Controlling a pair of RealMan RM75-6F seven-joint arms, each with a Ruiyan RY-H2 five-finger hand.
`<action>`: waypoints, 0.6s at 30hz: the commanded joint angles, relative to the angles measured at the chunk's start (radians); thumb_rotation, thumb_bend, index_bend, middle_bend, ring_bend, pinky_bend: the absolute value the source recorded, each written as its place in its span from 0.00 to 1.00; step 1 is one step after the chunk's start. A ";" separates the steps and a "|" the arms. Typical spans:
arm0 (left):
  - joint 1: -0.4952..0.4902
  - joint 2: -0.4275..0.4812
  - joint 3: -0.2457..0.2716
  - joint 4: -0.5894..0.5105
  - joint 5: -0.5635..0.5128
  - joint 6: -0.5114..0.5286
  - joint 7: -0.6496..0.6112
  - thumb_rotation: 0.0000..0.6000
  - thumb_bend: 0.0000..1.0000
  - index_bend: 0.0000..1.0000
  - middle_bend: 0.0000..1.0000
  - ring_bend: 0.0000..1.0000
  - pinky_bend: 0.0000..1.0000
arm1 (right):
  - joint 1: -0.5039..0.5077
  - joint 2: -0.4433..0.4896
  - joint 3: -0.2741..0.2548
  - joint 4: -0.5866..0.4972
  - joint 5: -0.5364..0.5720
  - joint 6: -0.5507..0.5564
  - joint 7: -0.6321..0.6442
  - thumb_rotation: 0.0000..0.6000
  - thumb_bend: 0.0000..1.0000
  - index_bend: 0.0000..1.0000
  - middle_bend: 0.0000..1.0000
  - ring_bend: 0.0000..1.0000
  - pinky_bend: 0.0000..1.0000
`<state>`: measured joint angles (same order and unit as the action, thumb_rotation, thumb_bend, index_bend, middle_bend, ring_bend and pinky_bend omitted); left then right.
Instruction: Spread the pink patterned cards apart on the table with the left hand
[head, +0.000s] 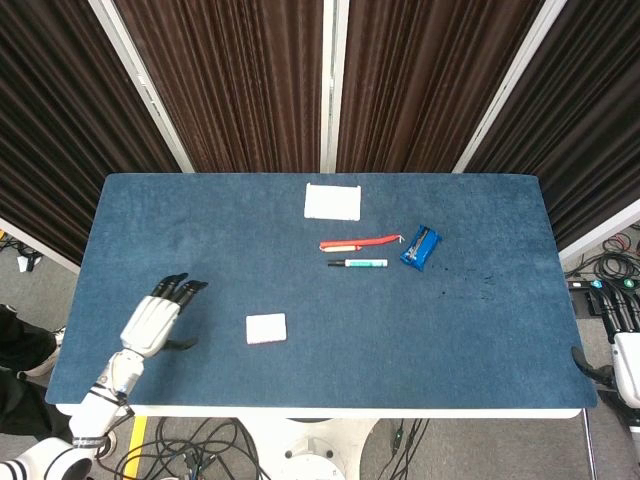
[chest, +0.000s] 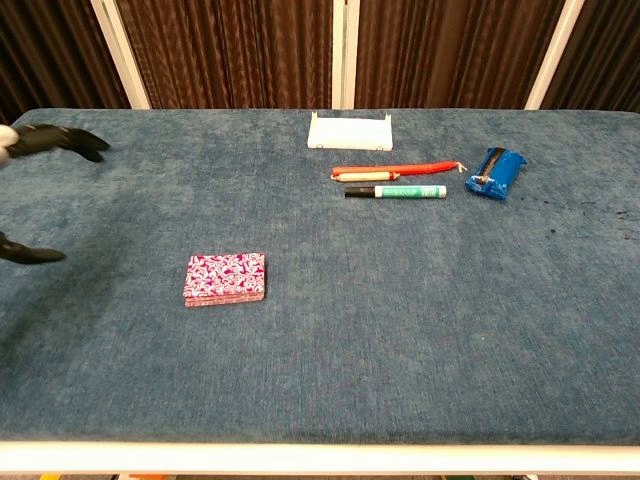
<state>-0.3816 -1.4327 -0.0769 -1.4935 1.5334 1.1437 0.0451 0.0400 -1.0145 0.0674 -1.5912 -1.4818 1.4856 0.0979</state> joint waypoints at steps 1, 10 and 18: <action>-0.027 -0.024 0.003 -0.019 -0.003 -0.025 0.022 1.00 0.12 0.14 0.16 0.04 0.12 | 0.002 -0.009 -0.004 0.012 0.004 -0.011 0.005 1.00 0.21 0.00 0.00 0.00 0.00; -0.082 -0.104 -0.006 -0.026 -0.055 -0.088 0.062 1.00 0.09 0.14 0.16 0.04 0.12 | 0.001 -0.017 -0.003 0.040 0.006 -0.011 0.035 1.00 0.21 0.00 0.00 0.00 0.00; -0.117 -0.201 -0.015 0.022 -0.112 -0.125 0.086 1.00 0.10 0.13 0.19 0.04 0.12 | -0.001 -0.018 -0.003 0.060 0.010 -0.014 0.058 1.00 0.21 0.00 0.00 0.00 0.00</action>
<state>-0.4913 -1.6187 -0.0883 -1.4830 1.4351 1.0266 0.1235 0.0393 -1.0322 0.0648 -1.5306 -1.4719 1.4710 0.1567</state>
